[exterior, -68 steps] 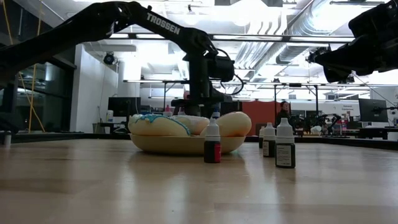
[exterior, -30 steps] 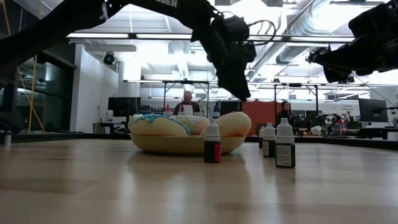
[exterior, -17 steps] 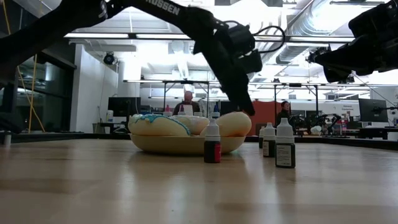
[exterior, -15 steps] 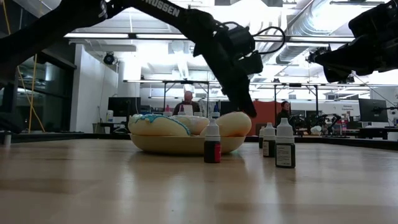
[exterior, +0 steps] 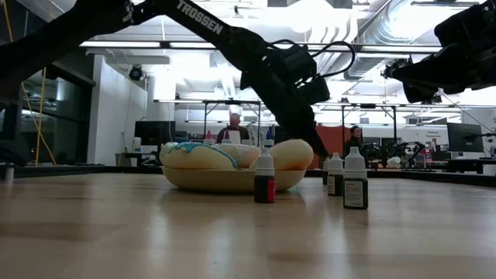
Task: Pick & Place food coloring
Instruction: Put the small green food coloring bottle into the green container
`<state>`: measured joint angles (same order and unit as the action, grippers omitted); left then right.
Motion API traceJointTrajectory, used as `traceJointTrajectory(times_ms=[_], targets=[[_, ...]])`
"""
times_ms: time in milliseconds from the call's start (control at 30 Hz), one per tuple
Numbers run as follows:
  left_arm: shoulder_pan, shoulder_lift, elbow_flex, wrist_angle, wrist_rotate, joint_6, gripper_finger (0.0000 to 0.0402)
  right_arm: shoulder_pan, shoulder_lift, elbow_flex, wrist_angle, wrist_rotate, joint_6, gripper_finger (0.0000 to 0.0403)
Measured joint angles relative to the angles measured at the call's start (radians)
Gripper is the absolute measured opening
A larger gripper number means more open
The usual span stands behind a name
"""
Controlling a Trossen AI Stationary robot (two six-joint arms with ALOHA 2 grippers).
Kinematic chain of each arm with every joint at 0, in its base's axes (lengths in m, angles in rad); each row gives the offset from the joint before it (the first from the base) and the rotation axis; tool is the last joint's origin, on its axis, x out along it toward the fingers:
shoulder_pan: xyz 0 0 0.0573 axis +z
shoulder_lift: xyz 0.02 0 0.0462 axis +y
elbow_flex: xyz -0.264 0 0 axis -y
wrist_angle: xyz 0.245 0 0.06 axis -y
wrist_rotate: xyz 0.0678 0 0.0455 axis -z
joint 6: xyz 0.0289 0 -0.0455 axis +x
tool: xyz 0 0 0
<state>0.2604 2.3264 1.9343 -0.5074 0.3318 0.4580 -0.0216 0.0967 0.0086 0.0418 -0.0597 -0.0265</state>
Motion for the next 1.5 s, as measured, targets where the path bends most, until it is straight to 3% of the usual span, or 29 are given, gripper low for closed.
traceJointTrajectory(times_ms=[1133, 1500], targets=[[0.001, 0.018, -0.055, 0.116, -0.027, 0.043, 0.0204, 0.000, 0.000, 0.000, 0.000, 0.000, 0.000, 0.0000], [0.001, 0.018, -0.055, 0.115, -0.005, 0.043, 0.0156, 0.000, 0.000, 0.000, 0.000, 0.000, 0.000, 0.0000]])
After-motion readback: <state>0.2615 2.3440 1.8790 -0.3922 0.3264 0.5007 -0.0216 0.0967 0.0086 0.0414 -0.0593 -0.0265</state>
